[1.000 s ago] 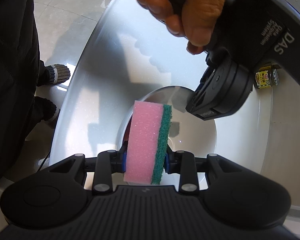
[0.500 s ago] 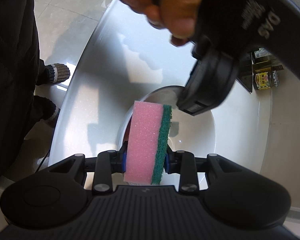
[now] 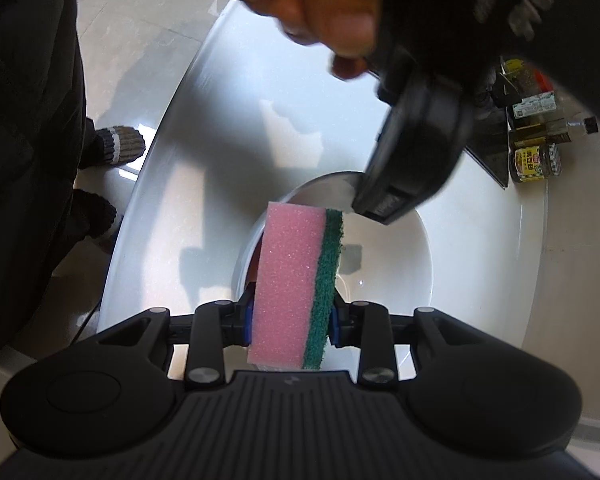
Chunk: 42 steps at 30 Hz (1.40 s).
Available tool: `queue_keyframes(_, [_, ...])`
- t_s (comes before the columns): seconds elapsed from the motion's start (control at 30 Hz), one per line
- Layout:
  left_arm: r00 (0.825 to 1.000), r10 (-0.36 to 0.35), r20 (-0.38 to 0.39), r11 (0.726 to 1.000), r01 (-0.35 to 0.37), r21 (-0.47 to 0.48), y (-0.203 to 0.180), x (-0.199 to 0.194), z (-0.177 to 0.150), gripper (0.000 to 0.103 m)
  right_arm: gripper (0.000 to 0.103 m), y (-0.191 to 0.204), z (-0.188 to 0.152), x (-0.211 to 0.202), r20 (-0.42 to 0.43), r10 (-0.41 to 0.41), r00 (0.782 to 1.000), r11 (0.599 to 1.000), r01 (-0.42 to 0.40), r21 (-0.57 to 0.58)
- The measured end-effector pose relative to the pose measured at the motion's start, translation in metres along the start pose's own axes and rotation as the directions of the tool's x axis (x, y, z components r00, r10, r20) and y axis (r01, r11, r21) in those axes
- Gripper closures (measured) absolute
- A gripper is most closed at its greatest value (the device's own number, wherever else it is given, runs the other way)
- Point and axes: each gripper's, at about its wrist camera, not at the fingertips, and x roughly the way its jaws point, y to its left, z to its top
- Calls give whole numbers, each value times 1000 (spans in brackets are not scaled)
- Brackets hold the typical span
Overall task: Clean bowl
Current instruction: 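Keep scrubbing the bowl interior with the sponge while the left tool tilts the bowl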
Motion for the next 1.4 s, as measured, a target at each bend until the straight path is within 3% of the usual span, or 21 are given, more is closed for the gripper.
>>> queue_keyframes(0.17, [1000, -17, -12, 998, 18, 55, -2, 11, 20, 97, 75, 2, 1, 3, -17, -5, 1000, 1000, 5, 6])
queue_keyframes(0.23, [1000, -1, 2, 999, 1, 32, -1, 2, 13, 96, 75, 2, 2, 5, -18, -4, 1000, 1000, 4, 17])
queue_keyframes(0.3, [1000, -8, 11, 1000, 8, -8, 6, -7, 0, 87, 75, 3, 2, 5, -15, -3, 1000, 1000, 3, 25])
queue_keyframes(0.4, [1000, -26, 15, 998, 26, -49, 9, -14, -16, 85, 75, -1, 0, 3, -5, 7, 1000, 999, -7, 36])
queue_keyframes(0.6, [1000, -11, 14, 1000, 11, 3, 10, -5, 0, 98, 75, -6, -7, -8, -1, 14, 1000, 1000, -14, 11])
queue_keyframes(0.7, [1000, -7, 10, 1000, 7, 12, 10, 0, 10, 96, 75, -6, -10, -9, 0, 12, 1000, 1000, -12, 1])
queue_keyframes(1.07, [999, 51, -14, 996, -52, -76, 2, -10, -16, 91, 75, -7, -8, -14, 15, 8, 1000, 1000, -8, 16])
queue_keyframes(1.4, [998, 61, -16, 998, -61, -4, -2, -1, -5, 96, 75, -3, -7, -13, 16, 3, 1000, 1000, -3, 9])
